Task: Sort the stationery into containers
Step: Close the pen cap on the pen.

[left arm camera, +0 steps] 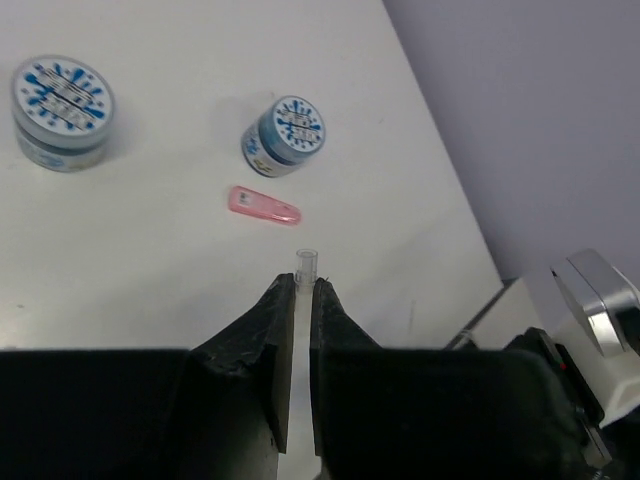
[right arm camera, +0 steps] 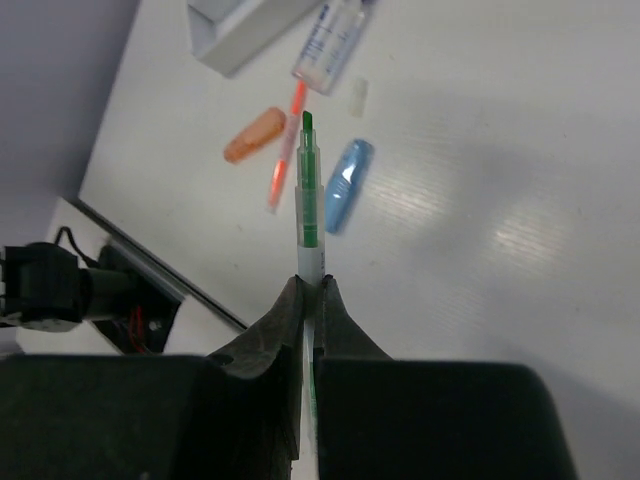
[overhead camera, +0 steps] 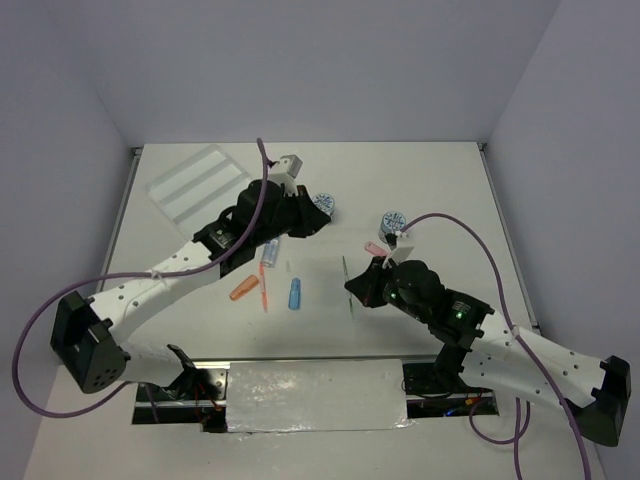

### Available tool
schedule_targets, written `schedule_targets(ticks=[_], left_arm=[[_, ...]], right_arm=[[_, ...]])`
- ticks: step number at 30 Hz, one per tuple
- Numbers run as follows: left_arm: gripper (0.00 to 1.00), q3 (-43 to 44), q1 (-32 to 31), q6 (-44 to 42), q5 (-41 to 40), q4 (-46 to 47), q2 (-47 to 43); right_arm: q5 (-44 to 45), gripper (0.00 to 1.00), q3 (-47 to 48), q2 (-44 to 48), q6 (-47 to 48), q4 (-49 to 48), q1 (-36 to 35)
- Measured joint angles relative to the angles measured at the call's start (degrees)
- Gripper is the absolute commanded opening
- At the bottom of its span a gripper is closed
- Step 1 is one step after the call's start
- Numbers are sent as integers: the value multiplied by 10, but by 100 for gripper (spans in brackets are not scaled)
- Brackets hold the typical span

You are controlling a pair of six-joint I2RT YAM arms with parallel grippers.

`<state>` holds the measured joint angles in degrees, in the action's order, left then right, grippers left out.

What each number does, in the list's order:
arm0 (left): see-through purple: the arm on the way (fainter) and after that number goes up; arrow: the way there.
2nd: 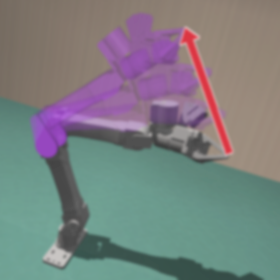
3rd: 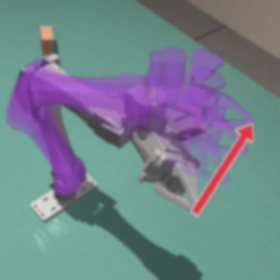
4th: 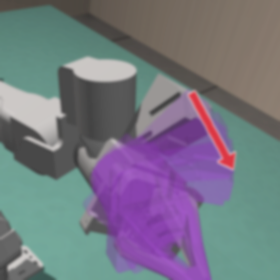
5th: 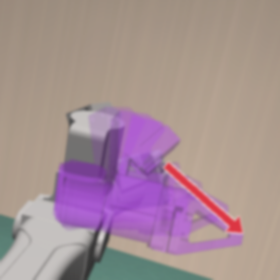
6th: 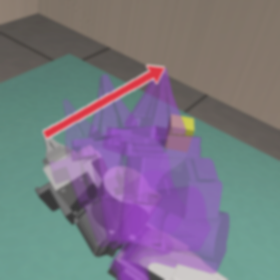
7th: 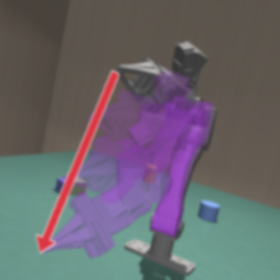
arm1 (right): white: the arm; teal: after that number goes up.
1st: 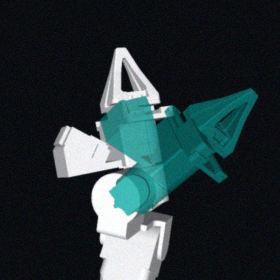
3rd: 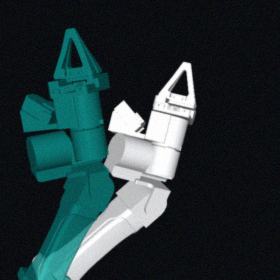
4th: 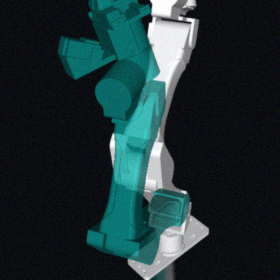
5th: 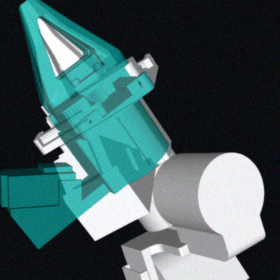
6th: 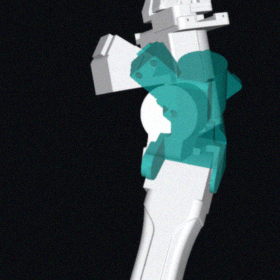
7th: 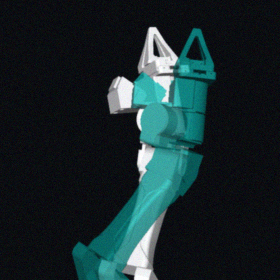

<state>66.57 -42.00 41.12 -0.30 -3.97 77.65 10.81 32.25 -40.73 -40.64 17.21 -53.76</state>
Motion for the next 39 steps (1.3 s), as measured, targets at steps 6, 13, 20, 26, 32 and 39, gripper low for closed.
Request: schedule_targets(ticks=[6, 13, 20, 26, 32, 39], left_arm=[[17, -75, -32, 42, -17, 43, -63], [17, -87, -36, 46, -30, 80, -116], [17, -100, -37, 45, -31, 95, -124], [18, -107, -37, 43, -32, 96, -127], [19, -115, -37, 43, -32, 102, -137], [19, -129, -37, 42, -32, 104, -138]], right_arm=[[-16, 0, 13, -19, 6, -78, -6], [-23, 0, 15, -26, 27, -122, -36], [-21, 0, 15, -21, 40, -139, -41], [-18, 0, 15, -17, 56, -142, -41], [-9, 0, 17, -19, 69, -142, -41], [-5, 0, 38, -38, 76, -145, -41]])
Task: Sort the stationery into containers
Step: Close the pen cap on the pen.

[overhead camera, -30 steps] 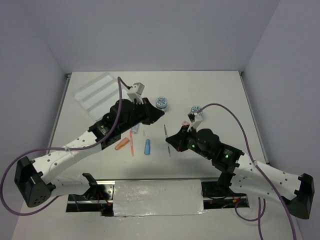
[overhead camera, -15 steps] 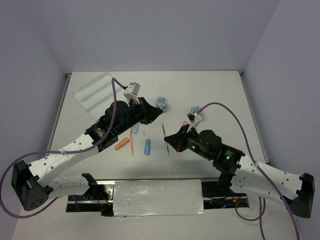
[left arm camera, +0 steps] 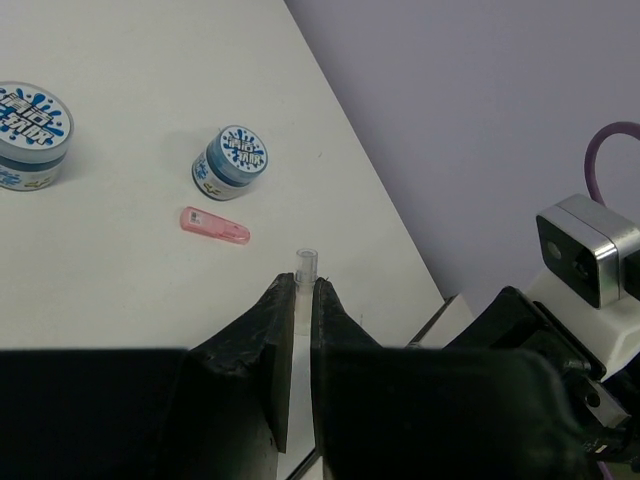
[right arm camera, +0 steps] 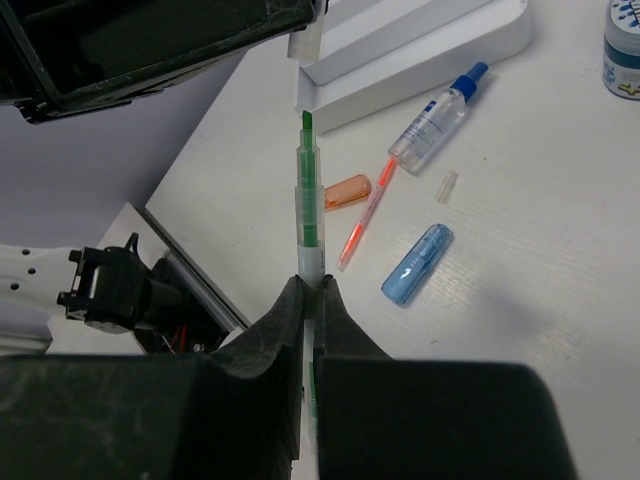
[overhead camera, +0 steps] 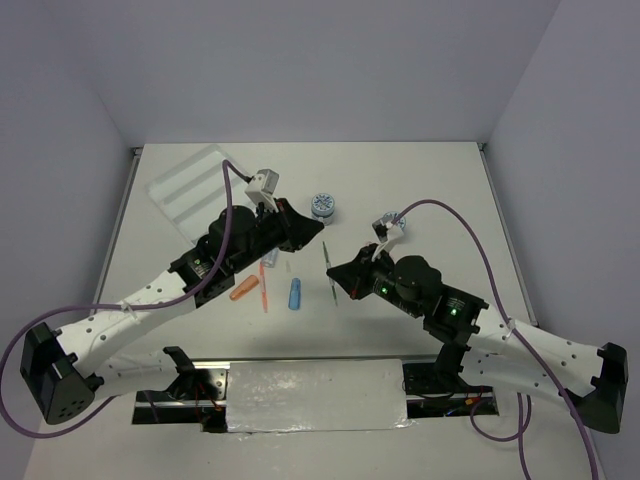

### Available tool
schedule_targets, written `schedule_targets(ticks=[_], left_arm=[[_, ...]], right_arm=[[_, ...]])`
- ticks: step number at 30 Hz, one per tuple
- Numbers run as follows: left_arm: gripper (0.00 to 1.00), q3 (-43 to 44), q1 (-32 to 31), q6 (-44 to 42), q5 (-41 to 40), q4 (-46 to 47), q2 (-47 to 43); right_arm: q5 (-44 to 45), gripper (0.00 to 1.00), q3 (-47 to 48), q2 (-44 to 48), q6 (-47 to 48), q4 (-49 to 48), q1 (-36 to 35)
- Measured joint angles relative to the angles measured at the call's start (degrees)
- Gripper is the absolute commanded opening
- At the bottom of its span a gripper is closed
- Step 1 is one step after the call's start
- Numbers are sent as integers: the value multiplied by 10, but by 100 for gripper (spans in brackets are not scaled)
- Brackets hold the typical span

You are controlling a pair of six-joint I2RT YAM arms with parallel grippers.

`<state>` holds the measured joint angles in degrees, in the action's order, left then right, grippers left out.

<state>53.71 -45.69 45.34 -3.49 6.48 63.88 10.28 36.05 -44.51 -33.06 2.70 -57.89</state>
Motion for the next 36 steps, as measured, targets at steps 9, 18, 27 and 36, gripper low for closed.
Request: schedule_targets(ticks=[9, 18, 27, 36], left_arm=[[19, -7, 0, 0, 4, 9, 0], [20, -9, 0, 0, 6, 13, 0], [21, -15, 0, -1, 6, 12, 0], [22, -16, 0, -1, 9, 14, 0]], right_arm=[[3, 0, 6, -10, 1, 0, 0], [13, 0, 14, -26, 0, 0, 0], [13, 0, 15, -26, -1, -1, 0], [28, 0, 19, -27, -16, 2, -1]])
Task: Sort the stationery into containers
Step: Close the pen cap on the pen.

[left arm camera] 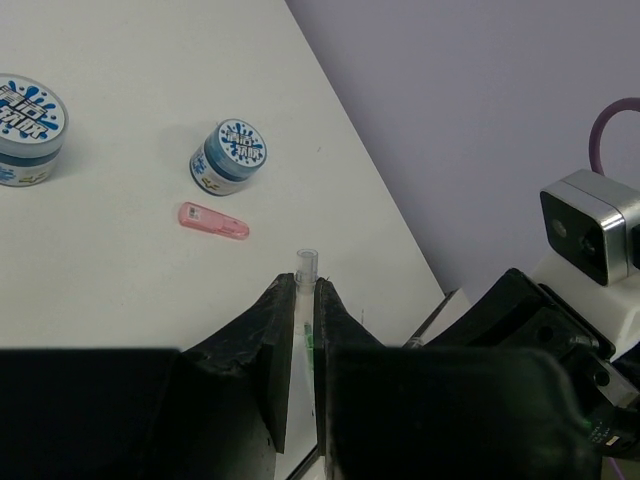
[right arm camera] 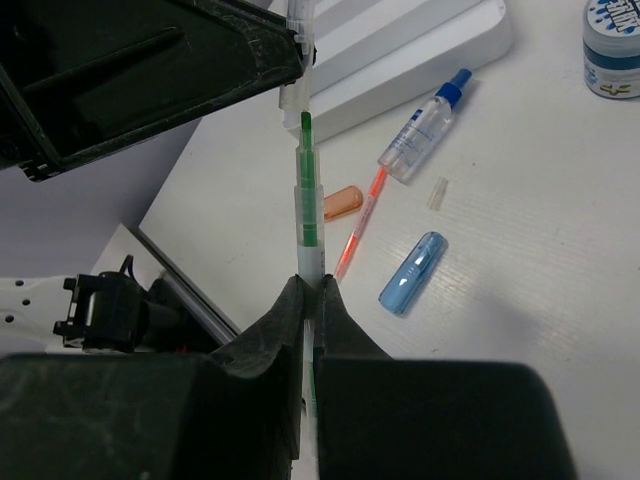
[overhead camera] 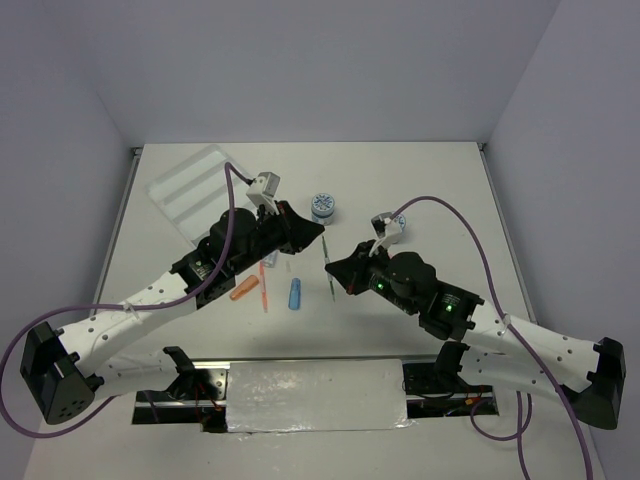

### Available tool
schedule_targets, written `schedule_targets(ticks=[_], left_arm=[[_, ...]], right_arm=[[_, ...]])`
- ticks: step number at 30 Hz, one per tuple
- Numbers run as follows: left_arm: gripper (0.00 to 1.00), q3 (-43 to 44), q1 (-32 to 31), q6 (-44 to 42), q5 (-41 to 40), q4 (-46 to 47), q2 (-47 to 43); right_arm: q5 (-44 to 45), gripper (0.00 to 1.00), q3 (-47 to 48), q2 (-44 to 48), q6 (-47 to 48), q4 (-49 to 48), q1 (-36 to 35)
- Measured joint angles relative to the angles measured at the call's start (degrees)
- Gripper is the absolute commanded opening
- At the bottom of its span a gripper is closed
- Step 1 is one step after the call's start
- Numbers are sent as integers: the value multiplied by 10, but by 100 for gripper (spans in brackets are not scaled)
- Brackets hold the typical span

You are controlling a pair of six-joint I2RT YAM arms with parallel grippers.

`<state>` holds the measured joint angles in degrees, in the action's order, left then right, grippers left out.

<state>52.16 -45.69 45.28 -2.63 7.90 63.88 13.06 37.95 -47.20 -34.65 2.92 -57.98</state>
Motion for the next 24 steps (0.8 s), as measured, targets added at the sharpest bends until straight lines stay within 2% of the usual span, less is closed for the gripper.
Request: schedule_targets(ticks=[24], left_arm=[[22, -10, 0, 0, -7, 10, 0]], right_arm=[[-19, 0, 12, -21, -29, -5, 0]])
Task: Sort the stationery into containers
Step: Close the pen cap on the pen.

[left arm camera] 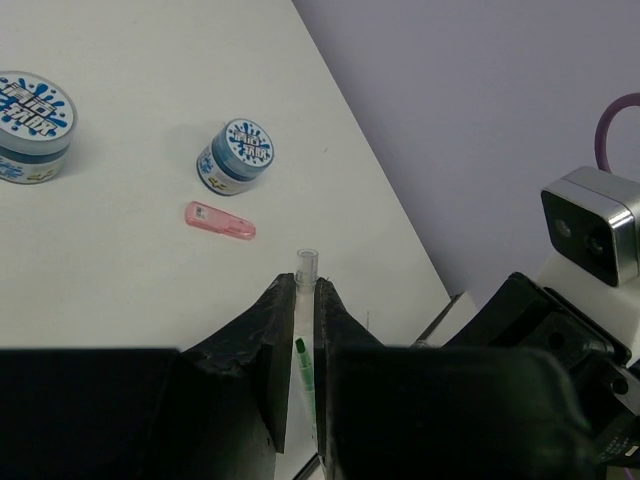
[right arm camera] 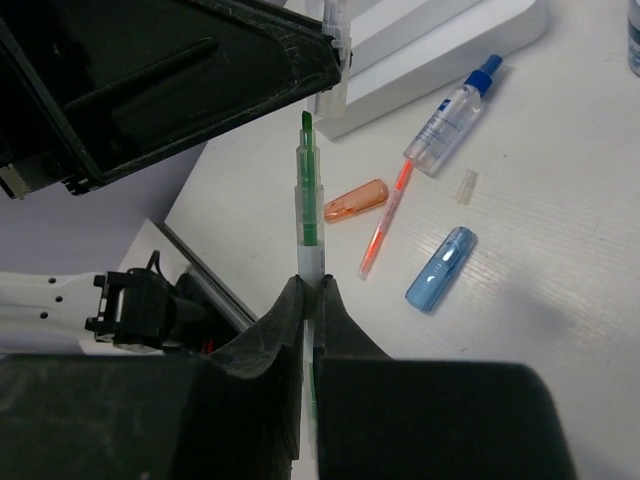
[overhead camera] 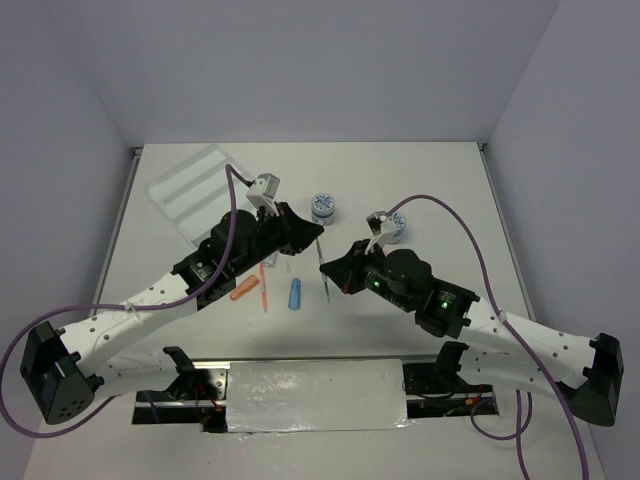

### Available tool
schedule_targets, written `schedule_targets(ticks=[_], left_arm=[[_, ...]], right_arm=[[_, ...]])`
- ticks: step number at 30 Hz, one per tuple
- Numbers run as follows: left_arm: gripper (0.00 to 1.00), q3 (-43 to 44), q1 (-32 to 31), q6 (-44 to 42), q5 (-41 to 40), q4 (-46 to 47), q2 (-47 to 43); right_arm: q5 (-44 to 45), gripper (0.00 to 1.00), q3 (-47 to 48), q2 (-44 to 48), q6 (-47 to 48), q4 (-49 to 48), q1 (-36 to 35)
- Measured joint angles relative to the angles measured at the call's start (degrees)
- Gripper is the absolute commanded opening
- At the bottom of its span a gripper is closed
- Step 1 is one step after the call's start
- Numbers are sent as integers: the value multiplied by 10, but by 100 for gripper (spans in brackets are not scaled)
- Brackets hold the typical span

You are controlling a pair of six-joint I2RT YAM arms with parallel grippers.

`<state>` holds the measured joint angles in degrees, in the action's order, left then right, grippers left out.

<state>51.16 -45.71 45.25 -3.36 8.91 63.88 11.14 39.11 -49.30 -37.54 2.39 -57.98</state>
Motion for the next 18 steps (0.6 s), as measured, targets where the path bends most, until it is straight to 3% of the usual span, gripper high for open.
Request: schedule_targets(ticks=[18], left_arm=[[23, 16, 0, -2, -47, -20, -15]], right_arm=[[-17, 0, 0, -6, -14, -19, 0]])
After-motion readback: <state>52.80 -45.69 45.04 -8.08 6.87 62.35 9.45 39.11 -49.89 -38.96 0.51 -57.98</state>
